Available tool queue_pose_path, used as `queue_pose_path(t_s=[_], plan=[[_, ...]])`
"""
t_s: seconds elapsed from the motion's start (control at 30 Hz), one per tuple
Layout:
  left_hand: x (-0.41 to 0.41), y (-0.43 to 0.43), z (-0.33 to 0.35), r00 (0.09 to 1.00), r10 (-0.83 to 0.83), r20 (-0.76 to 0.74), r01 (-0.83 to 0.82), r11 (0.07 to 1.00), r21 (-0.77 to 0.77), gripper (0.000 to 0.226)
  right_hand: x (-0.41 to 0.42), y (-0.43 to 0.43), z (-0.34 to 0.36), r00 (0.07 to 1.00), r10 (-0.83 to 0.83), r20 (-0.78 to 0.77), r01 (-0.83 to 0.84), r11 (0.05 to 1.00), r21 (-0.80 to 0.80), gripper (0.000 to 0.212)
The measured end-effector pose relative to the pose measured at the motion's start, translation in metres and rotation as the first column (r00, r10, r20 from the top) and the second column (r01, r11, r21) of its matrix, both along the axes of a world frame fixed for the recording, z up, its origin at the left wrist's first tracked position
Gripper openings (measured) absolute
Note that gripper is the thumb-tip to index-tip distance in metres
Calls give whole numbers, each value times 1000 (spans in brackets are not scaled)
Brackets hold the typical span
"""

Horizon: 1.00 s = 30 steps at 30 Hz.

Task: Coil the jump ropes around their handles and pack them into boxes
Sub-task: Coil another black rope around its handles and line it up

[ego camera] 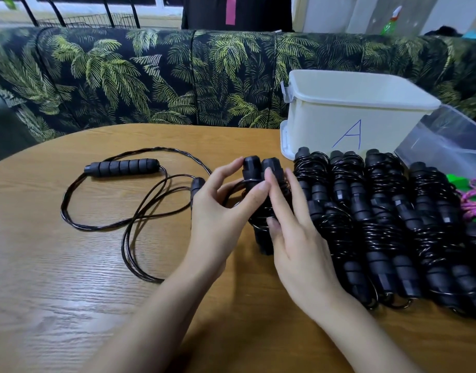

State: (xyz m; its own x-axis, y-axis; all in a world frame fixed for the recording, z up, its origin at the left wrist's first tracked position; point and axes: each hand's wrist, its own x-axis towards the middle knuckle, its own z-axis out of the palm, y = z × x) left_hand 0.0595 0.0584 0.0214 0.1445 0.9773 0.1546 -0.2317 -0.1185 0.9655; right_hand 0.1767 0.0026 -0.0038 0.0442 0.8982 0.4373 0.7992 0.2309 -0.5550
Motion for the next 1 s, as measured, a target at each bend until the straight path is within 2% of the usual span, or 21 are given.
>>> queue_pose_path(t_s=[0.1,0.17,0.23,0.3,0.37,0.43,0.53,0.67,0.83,1.0], plan=[[3,-2,-2,998,-50,-29,51,998,23,56,-2,0,-2,995,-79,55,81,996,-32,79],[4,-3,-3,992,-103,-68,107,993,54,62,-3,3,-4,973,-204,109,208,978,-20,93],[5,-3,-5,983,-152,-101,161,984,83,50,0,7,-7,947,-287,143,290,957,4,105],[3,-1,-7,979,-165,-117,177,978,108,35,4,7,-8,944,-294,152,294,956,21,106],[0,3,-8,979,-140,-149,163,973,162,28,8,6,-7,952,-274,138,272,962,32,103],[-2,6,-7,980,-66,-189,109,967,231,31,10,6,-6,962,-252,110,249,968,37,102],[-9,10,-3,991,51,-120,-15,958,285,37,16,5,-2,979,-197,61,196,980,12,100],[-15,17,0,998,32,-45,-23,984,176,42,18,3,3,990,-82,111,83,997,1,96],[-21,23,2,998,19,-60,-16,999,47,49,15,0,3,968,-42,248,42,999,6,97],[-32,32,5,994,-107,-3,106,989,-103,44,18,-1,5,956,54,288,-85,992,94,98]])
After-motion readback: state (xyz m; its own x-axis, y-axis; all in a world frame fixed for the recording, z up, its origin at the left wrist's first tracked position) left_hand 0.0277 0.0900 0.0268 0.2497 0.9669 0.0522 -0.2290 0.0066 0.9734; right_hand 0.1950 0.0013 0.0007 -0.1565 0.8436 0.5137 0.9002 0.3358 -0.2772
